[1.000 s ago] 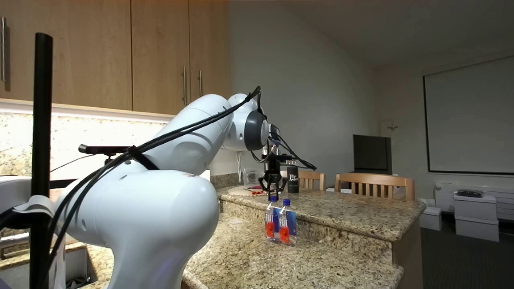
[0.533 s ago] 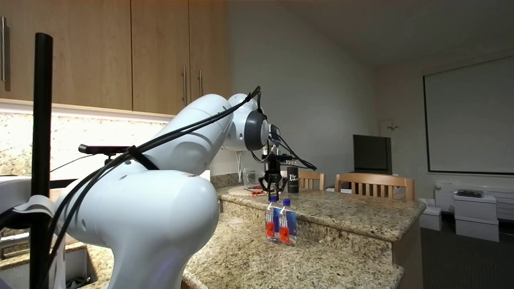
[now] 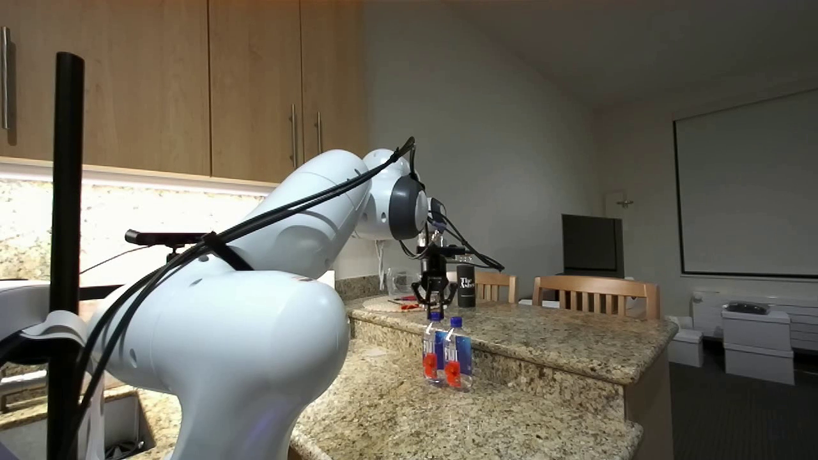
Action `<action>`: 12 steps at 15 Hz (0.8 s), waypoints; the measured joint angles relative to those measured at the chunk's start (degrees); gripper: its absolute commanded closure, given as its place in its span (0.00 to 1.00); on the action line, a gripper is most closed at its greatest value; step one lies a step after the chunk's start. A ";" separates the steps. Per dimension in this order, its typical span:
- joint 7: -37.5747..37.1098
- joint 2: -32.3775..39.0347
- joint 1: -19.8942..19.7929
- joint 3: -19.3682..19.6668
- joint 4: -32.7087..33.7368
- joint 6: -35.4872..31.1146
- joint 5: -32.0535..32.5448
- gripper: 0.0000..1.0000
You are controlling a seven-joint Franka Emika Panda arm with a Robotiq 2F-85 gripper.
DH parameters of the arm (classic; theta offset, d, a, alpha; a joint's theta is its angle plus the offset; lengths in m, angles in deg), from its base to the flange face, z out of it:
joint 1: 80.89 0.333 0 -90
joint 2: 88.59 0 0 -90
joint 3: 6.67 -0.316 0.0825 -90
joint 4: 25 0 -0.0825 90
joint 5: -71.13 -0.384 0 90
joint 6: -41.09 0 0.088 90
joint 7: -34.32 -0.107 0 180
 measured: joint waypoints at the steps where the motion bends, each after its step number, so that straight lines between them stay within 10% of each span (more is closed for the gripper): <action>1: 0.00 0.00 0.00 0.00 0.00 -0.02 0.00 0.92; 4: 0.00 0.00 0.00 0.00 0.00 -0.06 0.00 0.92; 6: 0.00 0.00 0.00 0.00 0.00 -0.10 0.00 0.41; 12: 0.00 -0.08 -0.02 -0.04 0.31 -0.10 -0.08 0.13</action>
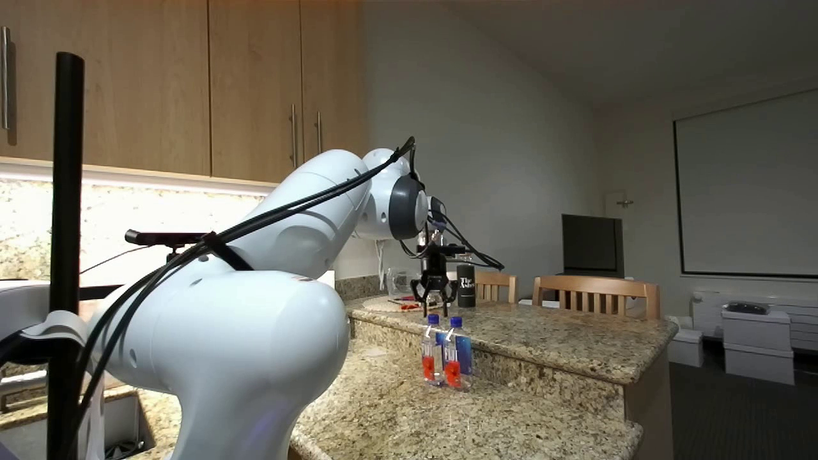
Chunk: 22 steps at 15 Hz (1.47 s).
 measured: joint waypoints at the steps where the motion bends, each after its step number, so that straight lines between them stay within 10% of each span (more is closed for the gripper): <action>1: 0.00 -0.01 -0.01 0.00 0.05 0.00 0.00 0.06; 15: -1.10 -0.86 -0.28 -0.03 0.12 -0.74 -0.93 0.00; 22: -16.74 -2.71 -0.23 -0.16 -0.87 -5.72 -8.56 0.00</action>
